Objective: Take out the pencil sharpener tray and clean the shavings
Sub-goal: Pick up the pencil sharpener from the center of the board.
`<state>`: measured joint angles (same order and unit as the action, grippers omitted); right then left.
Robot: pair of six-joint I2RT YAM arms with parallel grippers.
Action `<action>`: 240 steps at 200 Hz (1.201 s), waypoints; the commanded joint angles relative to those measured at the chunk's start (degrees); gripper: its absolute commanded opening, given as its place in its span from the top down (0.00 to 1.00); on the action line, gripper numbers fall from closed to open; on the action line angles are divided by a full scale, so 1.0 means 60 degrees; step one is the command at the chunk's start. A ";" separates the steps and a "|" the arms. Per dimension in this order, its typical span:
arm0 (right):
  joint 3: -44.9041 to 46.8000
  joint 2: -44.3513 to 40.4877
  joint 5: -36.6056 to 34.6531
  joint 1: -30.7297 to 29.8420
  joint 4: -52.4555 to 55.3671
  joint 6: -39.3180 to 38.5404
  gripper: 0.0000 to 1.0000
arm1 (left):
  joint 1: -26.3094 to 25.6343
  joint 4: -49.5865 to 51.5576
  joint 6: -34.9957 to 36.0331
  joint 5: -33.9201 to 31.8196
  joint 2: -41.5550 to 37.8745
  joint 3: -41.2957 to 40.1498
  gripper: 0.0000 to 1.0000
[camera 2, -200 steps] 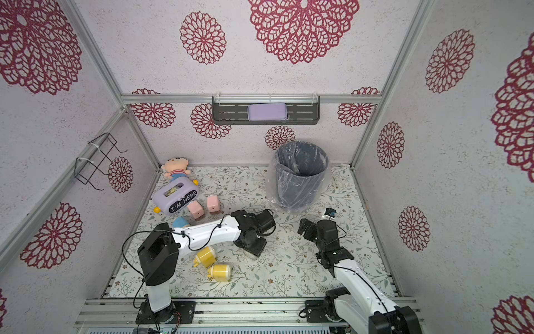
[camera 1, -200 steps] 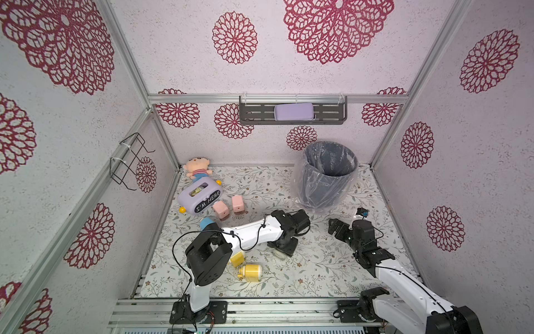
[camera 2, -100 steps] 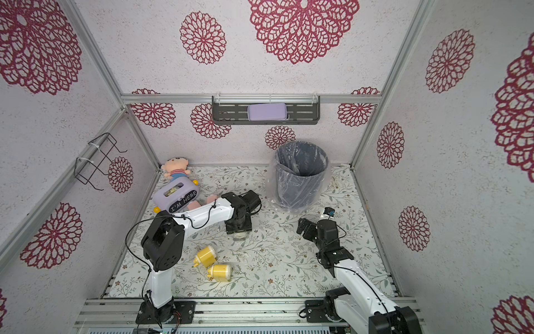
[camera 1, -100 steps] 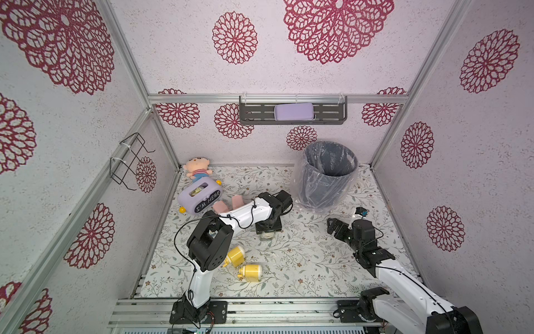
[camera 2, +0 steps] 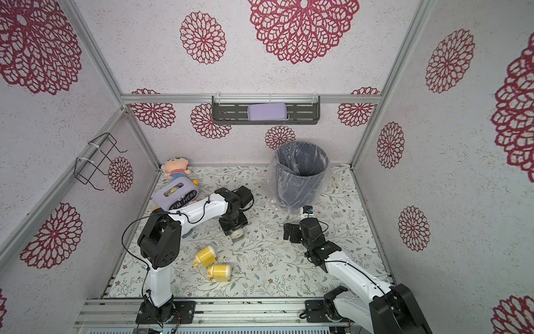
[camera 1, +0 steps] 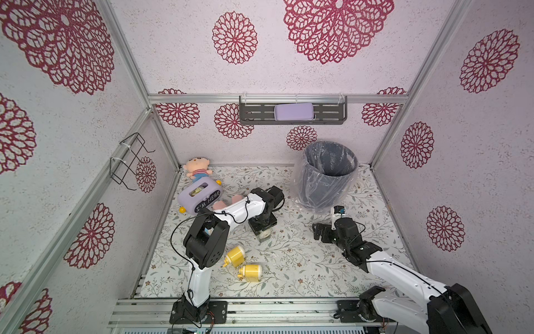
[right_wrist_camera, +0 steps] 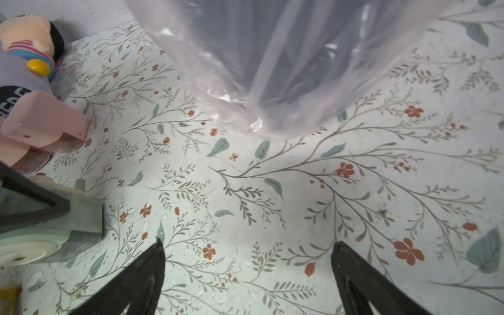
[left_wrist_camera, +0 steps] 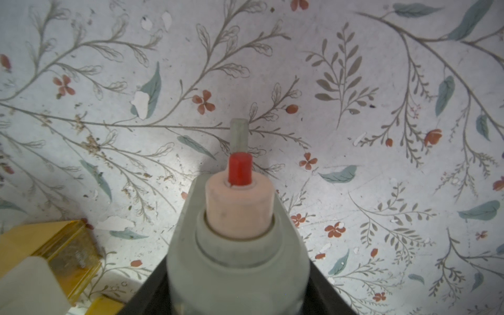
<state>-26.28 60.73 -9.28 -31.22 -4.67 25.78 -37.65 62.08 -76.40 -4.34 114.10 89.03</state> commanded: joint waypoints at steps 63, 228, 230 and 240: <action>-0.0485 -0.0219 -0.1772 -0.1036 0.0214 -0.0868 0.01 | 0.0587 0.0478 -0.0758 0.0464 -0.1621 0.0304 0.58; 0.1016 0.0813 0.1000 -0.3477 -0.6270 -0.3738 0.19 | 0.0870 0.0537 -0.0773 0.2976 -0.1320 0.1018 0.76; 0.1028 0.0846 0.1024 -0.3487 -0.6364 -0.3768 0.20 | 0.0870 0.0536 -0.0773 0.3000 -0.1321 0.1023 0.76; 0.1116 0.1086 0.1109 -0.3569 -0.6914 -0.3942 0.21 | 0.0870 0.0585 -0.0731 0.3128 -0.1322 0.1003 0.78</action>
<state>-21.34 64.99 -4.95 -51.33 -31.05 8.12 -32.95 65.25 -80.66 11.18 105.47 93.78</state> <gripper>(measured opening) 0.801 0.607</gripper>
